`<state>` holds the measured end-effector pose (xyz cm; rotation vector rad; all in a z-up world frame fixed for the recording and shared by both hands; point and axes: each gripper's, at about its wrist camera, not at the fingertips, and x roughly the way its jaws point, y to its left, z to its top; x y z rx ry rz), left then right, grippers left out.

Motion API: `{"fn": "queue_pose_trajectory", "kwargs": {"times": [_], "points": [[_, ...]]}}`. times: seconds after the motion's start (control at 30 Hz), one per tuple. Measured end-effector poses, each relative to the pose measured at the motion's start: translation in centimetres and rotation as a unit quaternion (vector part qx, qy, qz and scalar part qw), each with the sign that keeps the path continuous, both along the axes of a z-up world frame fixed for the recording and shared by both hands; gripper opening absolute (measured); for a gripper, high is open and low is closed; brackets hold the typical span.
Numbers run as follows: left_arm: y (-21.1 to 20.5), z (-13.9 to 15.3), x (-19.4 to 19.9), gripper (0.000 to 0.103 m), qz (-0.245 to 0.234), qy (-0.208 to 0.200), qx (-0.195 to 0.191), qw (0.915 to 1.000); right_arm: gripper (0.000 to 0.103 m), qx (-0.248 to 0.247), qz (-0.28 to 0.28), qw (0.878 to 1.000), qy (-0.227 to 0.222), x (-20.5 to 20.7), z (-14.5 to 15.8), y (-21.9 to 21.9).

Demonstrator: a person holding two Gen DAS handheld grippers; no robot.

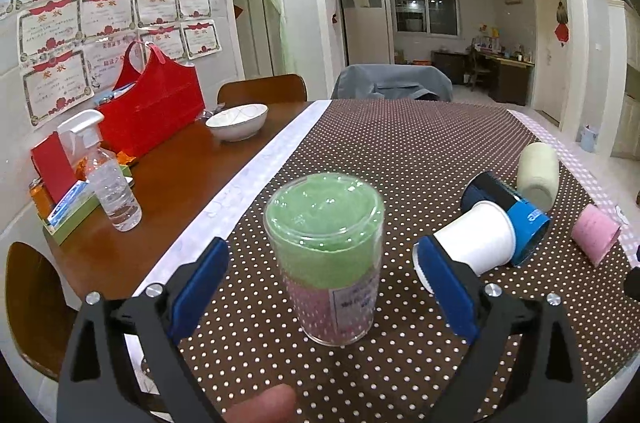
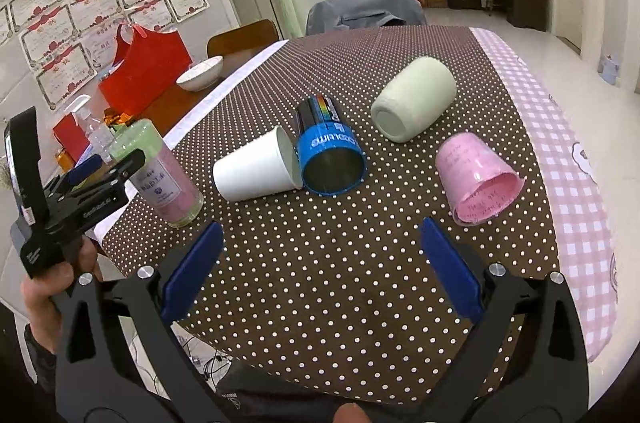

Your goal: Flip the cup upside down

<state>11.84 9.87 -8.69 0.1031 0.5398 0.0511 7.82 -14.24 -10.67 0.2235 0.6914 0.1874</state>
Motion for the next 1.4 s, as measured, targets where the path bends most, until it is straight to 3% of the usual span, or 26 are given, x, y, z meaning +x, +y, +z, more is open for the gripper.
{"fn": "queue_pose_trajectory", "kwargs": {"times": [0.5,0.8,1.4], "points": [[-2.1,5.5,-5.4,0.094,0.017,0.003,-0.008,0.9998,0.097,-0.007,0.020,0.997,-0.073,-2.4,4.9,0.6],[-3.3,8.7,-9.4,0.094,0.025,-0.021,-0.004,0.9995,0.097,-0.016,0.021,0.992,-0.122,-5.1,7.8,0.7],[-5.4,11.2,-15.0,0.094,0.026,-0.059,-0.002,0.9979,0.097,-0.029,0.007,0.985,-0.169,-9.2,10.0,0.6]]}}
